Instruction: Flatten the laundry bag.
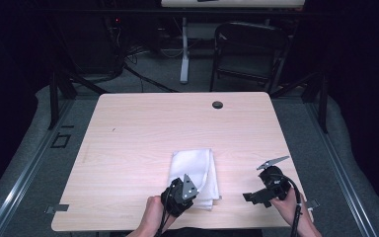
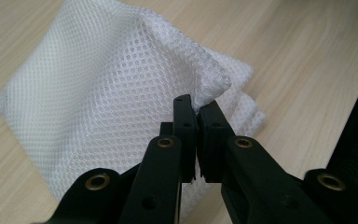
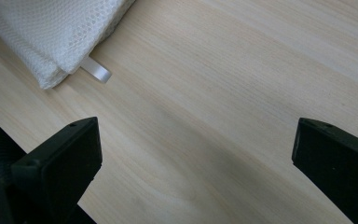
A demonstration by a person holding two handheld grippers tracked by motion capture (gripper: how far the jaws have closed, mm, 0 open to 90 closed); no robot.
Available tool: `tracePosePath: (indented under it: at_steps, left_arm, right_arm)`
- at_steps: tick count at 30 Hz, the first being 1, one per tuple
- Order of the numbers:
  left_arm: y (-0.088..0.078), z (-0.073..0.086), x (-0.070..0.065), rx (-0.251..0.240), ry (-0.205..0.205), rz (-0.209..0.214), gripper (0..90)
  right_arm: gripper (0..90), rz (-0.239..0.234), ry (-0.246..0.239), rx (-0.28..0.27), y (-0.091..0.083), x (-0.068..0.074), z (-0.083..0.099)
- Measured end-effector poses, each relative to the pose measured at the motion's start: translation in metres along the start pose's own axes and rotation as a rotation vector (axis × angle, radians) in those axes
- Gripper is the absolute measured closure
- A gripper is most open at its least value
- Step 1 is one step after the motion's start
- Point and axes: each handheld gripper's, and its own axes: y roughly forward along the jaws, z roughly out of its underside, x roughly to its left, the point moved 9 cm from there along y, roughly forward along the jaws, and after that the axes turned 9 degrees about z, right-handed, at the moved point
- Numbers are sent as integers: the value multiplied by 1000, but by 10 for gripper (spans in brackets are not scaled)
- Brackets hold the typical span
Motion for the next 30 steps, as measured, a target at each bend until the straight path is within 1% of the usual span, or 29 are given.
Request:
tracePosePath:
  at_steps: [4,5,6,8,10,11,13,14,16,17,19,20,23,25,26,27,29,30]
  left_arm:
    - [-10,-5,5,-44,-28,5,882]
    - [-13,-6,6,-59,-37,8,882]
    - [-16,-6,7,-68,-48,14,882]
    - [-22,-6,11,-82,-60,12,882]
    - [-29,-6,14,-97,-77,20,882]
    - [-32,-5,16,-107,-89,15,881]
    - [-39,-3,19,-116,-121,29,881]
    - [-42,-2,22,-127,-140,33,881]
    - [-49,1,28,-134,-163,28,881]
    - [-53,2,31,-144,-183,25,881]
    - [-60,2,38,-165,-216,32,882]
    - [-63,3,41,-177,-234,29,883]
    - [-71,9,49,-194,-293,46,883]
    - [-76,15,56,-200,-331,49,883]
    - [-78,19,59,-195,-335,40,883]
    - [-80,22,62,-194,-345,34,883]
    - [-84,27,68,-187,-350,17,882]
    - [-86,29,71,-193,-353,9,882]
  right_arm:
    - [13,-2,11,-9,0,0,-1]
    - [13,-10,13,-11,0,0,-1]
    - [14,-8,14,-8,-1,-1,0]
    - [17,-3,22,-13,-1,-2,-1]
    - [19,-12,21,-8,-1,-1,-1]
    - [20,-11,18,-3,-1,-1,-1]
    - [24,-18,17,0,0,0,-1]
    - [25,-9,10,7,0,0,0]
    - [27,-11,14,6,0,1,-1]
    - [30,-11,15,1,-1,2,-2]
    - [40,-7,15,-5,-2,3,-3]
    - [41,-13,10,-6,-3,4,-4]
    - [49,-15,5,2,-2,6,-4]
    - [51,-20,4,5,-1,7,-4]
    - [54,-12,-3,11,-1,6,-4]
    - [55,-17,1,7,-1,7,-5]
    - [56,-13,9,2,-1,7,-5]
    - [56,-7,1,9,-2,6,-5]
